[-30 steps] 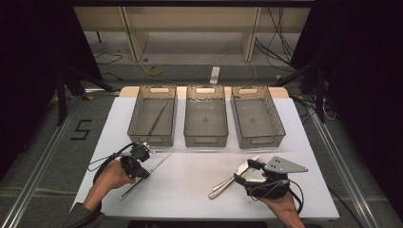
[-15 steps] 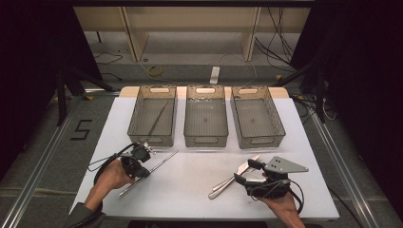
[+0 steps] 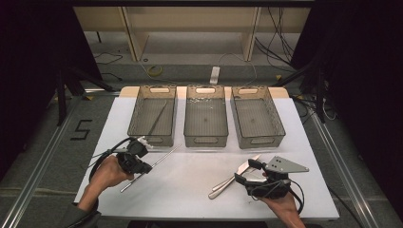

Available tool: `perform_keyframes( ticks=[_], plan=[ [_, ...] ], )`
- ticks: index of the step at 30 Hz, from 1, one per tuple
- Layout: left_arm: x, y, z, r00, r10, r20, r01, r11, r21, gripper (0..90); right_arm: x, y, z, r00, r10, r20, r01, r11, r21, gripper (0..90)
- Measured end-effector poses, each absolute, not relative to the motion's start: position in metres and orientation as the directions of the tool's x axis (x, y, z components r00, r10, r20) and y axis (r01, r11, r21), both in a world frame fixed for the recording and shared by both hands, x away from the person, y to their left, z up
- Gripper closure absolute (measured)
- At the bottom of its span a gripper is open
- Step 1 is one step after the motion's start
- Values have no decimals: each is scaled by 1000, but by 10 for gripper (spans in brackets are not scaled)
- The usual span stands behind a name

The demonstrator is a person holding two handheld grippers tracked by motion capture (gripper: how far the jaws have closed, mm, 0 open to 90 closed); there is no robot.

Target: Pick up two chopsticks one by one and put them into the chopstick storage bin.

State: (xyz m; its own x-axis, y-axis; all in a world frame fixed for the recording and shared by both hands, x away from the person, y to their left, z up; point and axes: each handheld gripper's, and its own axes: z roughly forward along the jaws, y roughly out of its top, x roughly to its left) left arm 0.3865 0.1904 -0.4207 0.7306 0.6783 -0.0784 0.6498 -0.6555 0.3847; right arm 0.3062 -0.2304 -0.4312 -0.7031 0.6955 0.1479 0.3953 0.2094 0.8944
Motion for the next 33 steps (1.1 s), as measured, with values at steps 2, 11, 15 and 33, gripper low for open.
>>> perform_keyframes(
  ticks=[2, 11, 15, 33],
  plan=[
    [386, 194, -416, 727, 682, -82, 649, -643, 406, 849, 306, -230, -431, -702, 696, 150, 398, 209, 894, 265],
    [390, 206, -410, 705, 700, -115, 661, -591, 463, 849, 306, -231, -431, -704, 693, 152, 395, 205, 896, 264],
    [390, 210, -406, 696, 709, -115, 663, -572, 483, 848, 306, -230, -431, -704, 693, 153, 396, 205, 895, 264],
    [400, 219, -387, 660, 741, -122, 656, -490, 574, 848, 307, -232, -431, -705, 692, 158, 389, 190, 901, 259]
  ],
)
